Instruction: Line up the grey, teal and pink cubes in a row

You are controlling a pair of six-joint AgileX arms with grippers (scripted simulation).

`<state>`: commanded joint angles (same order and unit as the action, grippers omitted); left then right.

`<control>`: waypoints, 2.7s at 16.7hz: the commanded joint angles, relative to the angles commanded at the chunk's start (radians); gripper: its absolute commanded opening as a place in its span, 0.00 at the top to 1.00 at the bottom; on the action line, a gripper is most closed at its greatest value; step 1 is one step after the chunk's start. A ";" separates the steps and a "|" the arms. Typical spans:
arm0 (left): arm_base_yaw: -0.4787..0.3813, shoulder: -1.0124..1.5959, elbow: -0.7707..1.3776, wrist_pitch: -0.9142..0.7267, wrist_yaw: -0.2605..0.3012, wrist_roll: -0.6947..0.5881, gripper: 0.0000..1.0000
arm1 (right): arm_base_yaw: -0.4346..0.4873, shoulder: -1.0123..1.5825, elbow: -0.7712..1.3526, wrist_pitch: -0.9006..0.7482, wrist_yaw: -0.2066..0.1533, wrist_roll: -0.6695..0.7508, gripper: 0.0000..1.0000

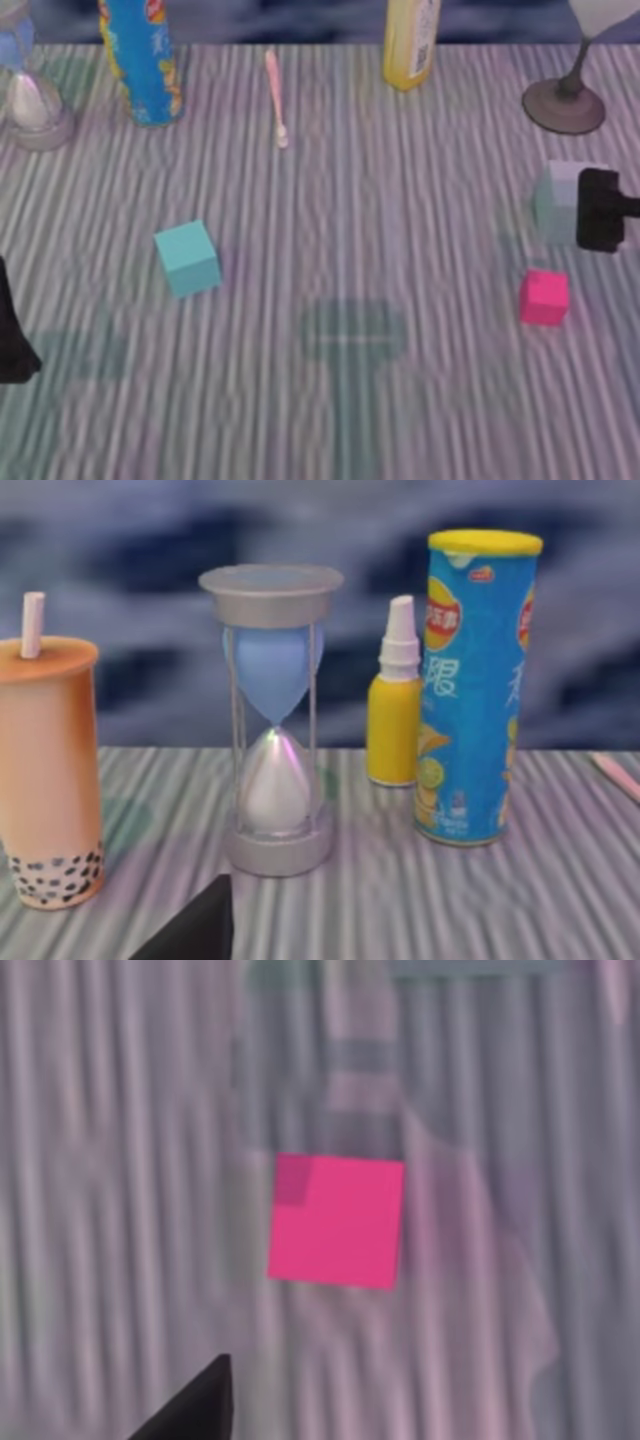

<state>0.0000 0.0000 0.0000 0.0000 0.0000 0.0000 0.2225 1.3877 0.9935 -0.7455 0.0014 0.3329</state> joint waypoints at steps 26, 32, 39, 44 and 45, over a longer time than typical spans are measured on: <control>0.000 0.000 0.000 0.000 0.000 0.000 0.00 | 0.093 0.707 0.280 -0.002 0.001 0.150 0.00; 0.000 0.000 0.000 0.000 0.000 0.000 0.00 | 0.094 0.717 0.269 0.016 0.001 0.151 0.08; 0.000 0.000 0.000 0.000 0.000 0.000 0.00 | 0.094 0.717 0.269 0.016 0.001 0.151 0.60; 0.000 0.000 0.000 0.000 0.000 0.000 0.00 | 0.094 0.717 0.269 0.016 0.001 0.151 0.98; 0.000 0.000 0.000 0.000 0.000 0.000 0.00 | 0.094 0.717 0.269 0.016 0.001 0.151 1.00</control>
<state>0.0000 0.0000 0.0000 0.0000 0.0000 0.0000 0.3160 2.1044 1.2628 -0.7291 0.0022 0.4834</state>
